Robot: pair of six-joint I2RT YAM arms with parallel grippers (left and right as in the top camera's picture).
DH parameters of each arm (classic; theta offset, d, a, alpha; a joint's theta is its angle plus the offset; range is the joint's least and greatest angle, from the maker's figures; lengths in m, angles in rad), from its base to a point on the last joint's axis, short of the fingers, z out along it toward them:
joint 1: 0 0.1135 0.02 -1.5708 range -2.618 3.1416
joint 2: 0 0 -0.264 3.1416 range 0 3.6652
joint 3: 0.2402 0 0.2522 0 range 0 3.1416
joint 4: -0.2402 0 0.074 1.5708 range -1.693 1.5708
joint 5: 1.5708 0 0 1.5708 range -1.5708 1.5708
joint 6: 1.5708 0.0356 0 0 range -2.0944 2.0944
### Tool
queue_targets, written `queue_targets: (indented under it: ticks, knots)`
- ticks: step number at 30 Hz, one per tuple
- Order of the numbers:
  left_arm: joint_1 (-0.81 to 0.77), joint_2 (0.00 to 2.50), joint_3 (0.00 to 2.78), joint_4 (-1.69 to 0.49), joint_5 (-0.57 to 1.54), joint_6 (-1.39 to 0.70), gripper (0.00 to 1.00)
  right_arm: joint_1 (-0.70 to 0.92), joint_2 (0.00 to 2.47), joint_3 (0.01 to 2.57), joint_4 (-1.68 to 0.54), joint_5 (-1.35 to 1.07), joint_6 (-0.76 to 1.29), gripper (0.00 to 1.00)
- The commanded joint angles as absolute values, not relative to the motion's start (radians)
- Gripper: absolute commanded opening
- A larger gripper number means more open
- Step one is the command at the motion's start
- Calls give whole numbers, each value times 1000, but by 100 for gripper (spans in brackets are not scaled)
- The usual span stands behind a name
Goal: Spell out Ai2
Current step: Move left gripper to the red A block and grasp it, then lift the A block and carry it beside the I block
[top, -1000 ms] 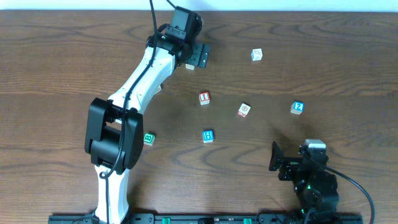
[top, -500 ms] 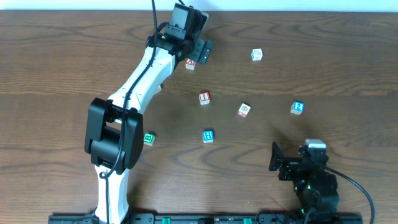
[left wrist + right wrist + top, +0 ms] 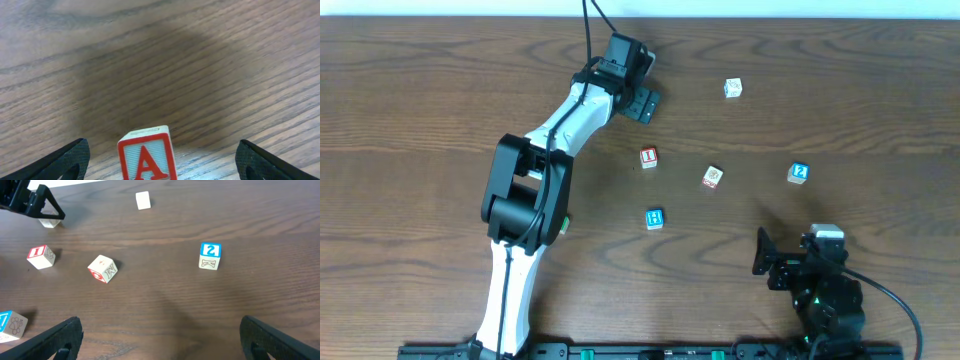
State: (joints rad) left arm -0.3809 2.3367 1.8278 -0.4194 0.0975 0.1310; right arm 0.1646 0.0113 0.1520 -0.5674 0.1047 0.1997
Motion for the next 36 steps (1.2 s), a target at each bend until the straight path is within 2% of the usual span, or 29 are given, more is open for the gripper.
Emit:
queue_targets:
  ticks: [1,4,11,15,21,36]
  knots:
    - [-362,2346,1834,-420,90,110,93,155,6,150,-569,104,186,99]
    - [-353,2346,1834,-429,90,107,86,155,6,150,-569,104,186,99]
    - [-352,2366,1834,-441,106,104,86,155,6,150,-569,104,186,99]
    - [-352,2367,1834,-441,127,90,80,155,6,150,-569,104,186,99]
    - [-353,2368,1834,-442,136,81,60,155,6,150,-569,104,186,99]
    - [-353,2368,1834,-451,136,81,36,155,6,150,-569,104,186,99]
